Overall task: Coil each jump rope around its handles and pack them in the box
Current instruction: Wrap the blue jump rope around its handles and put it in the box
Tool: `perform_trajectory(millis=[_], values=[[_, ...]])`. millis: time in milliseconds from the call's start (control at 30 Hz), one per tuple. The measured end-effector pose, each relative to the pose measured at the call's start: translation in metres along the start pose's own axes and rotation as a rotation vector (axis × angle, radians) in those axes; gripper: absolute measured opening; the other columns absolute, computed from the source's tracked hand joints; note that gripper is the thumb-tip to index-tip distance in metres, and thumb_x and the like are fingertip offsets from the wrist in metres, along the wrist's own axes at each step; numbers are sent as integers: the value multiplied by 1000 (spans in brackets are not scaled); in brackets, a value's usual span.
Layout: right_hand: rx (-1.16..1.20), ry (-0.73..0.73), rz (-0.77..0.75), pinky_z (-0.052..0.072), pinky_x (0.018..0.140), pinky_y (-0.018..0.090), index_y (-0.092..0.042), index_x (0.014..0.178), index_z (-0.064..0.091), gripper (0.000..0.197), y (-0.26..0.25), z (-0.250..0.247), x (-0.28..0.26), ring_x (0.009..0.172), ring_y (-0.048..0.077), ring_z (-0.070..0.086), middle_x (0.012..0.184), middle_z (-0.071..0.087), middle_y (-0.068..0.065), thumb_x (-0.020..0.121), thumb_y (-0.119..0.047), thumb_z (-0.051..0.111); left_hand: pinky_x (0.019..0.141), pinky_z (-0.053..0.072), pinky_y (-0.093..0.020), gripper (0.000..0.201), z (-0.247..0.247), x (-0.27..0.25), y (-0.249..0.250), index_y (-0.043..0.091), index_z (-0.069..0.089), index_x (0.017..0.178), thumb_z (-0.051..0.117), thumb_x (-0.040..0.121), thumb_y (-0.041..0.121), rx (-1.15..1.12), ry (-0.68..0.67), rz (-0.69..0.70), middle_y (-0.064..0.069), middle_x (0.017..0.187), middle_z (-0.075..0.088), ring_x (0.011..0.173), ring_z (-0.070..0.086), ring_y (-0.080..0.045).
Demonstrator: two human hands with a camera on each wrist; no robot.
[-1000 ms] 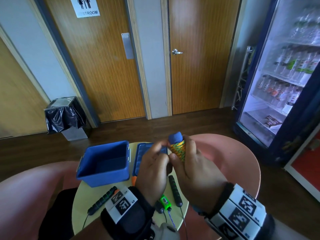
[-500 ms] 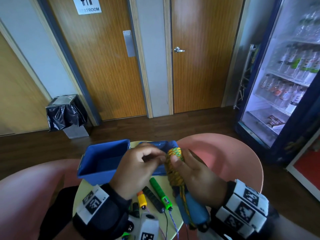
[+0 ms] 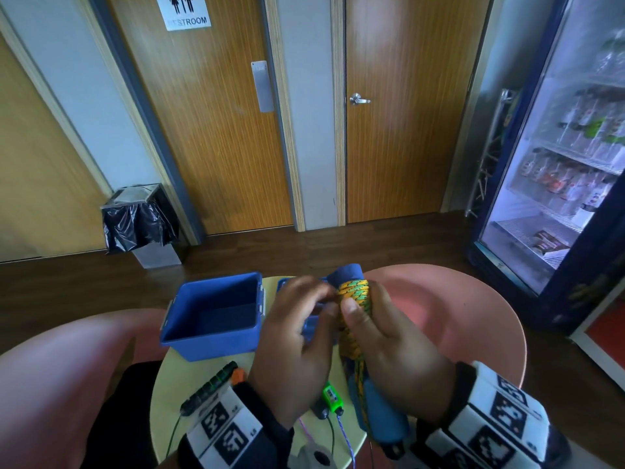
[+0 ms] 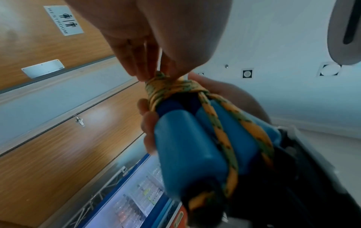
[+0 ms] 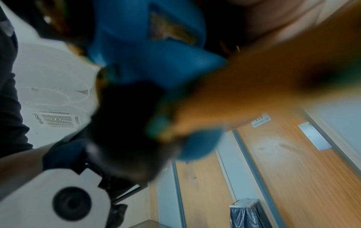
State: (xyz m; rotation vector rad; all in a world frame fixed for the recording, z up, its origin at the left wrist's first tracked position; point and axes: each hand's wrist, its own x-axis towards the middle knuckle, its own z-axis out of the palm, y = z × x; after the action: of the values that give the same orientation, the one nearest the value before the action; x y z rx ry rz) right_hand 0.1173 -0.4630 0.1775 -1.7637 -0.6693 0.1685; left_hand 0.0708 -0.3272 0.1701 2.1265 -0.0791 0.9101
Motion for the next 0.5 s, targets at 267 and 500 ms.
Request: perform_trajectory(millis=[267, 500], values=[[-405, 12, -54, 38, 65, 32, -32, 123, 32, 42, -12, -1, -6, 84, 17, 64, 93, 64, -3, 94, -62, 27, 78, 53, -46, 17, 7, -4, 10, 27, 64, 98, 53, 85, 29, -340, -4, -203, 0, 94, 63, 89, 63, -20], [-369, -25, -14, 48, 71, 40, -23, 120, 42, 35, -14, -7, -2, 77, 15, 64, 85, 66, 0, 98, -50, 38, 58, 39, -31, 18, 6, 0, 17, 29, 67, 87, 54, 84, 17, -549, -104, -367, -26, 67, 50, 61, 45, -20]])
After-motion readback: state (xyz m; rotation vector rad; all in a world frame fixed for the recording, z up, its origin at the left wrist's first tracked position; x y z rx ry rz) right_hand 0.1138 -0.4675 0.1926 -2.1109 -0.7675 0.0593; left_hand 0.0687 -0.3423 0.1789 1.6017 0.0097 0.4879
